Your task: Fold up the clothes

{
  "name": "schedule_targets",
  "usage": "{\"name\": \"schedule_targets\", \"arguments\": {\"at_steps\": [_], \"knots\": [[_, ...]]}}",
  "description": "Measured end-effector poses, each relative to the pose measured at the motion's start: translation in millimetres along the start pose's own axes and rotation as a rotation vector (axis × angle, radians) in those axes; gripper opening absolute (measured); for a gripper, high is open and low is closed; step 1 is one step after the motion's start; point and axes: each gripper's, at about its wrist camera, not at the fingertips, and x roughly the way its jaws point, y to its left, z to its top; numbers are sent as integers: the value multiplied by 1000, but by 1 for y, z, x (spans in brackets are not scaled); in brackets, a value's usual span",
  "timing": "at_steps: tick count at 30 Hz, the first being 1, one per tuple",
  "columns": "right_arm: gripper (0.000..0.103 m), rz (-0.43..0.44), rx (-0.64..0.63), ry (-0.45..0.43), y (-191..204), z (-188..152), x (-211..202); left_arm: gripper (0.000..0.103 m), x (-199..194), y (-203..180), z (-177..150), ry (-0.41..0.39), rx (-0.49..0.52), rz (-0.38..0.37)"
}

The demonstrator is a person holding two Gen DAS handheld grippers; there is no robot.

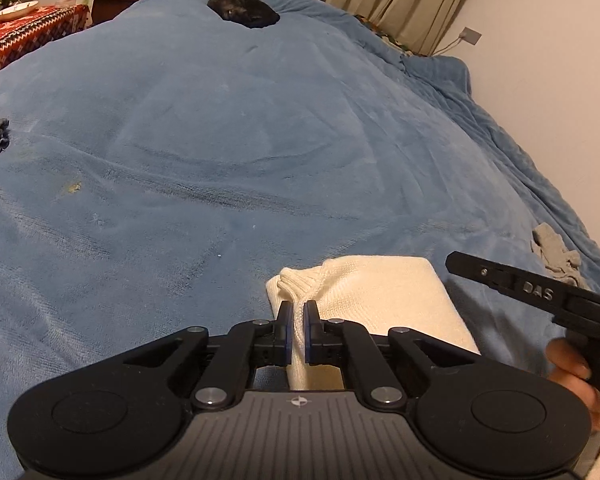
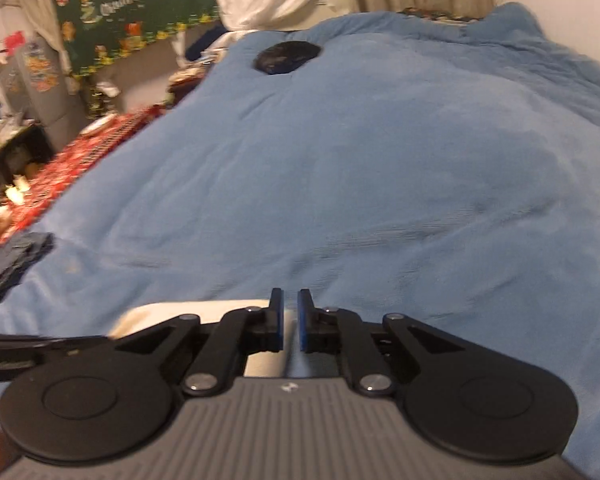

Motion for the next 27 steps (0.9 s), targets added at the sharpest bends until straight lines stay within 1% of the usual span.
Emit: {"name": "schedule_targets", "arguments": {"at_steps": [2,4,6,8,9,10,11,12,14,16,18,20,21,22,23,25,27], "knots": [[7,4,-69,19,12,-6,5,6,0,2,-1,0,-14,-3],[8,-48,-123,37,18,-12,14,6,0,4,-1,2,-29,-6],[8,-56,-124,32,17,-13,10,6,-2,7,-1,4,-37,-5],[8,-49,-112,16,18,-10,2,16,-8,9,1,1,-46,8],[8,-45,-106,8,19,-9,-2,16,-11,11,2,-4,-56,13],[8,-36,-103,1,21,-8,-6,14,-15,15,4,-15,-72,12],[8,-16,-106,-3,24,-9,-10,14,-20,18,6,-28,-88,6],[8,4,-110,-5,27,-10,-13,14,-24,20,8,-39,-103,-5],[8,42,-118,3,33,-11,-16,14,-30,20,13,-52,-124,-64],[8,61,-128,18,42,-14,-13,14,-30,10,19,-55,-108,-116],[9,54,-137,29,49,-19,-13,14,-23,-4,23,-44,-74,-139],[9,47,-140,28,53,-24,-13,14,-6,-17,26,-16,-45,-136],[10,47,-137,25,54,-26,-14,13,5,-21,27,3,-35,-112],[10,50,-132,25,54,-27,-15,8,16,-21,27,19,-27,-84],[10,58,-122,29,53,-28,-15,3,23,-17,28,28,-34,-71],[9,68,-111,35,50,-30,-17,3,36,-9,28,46,-53,-50],[9,75,-105,35,48,-34,-21,3,37,4,31,53,-101,-66]]}}
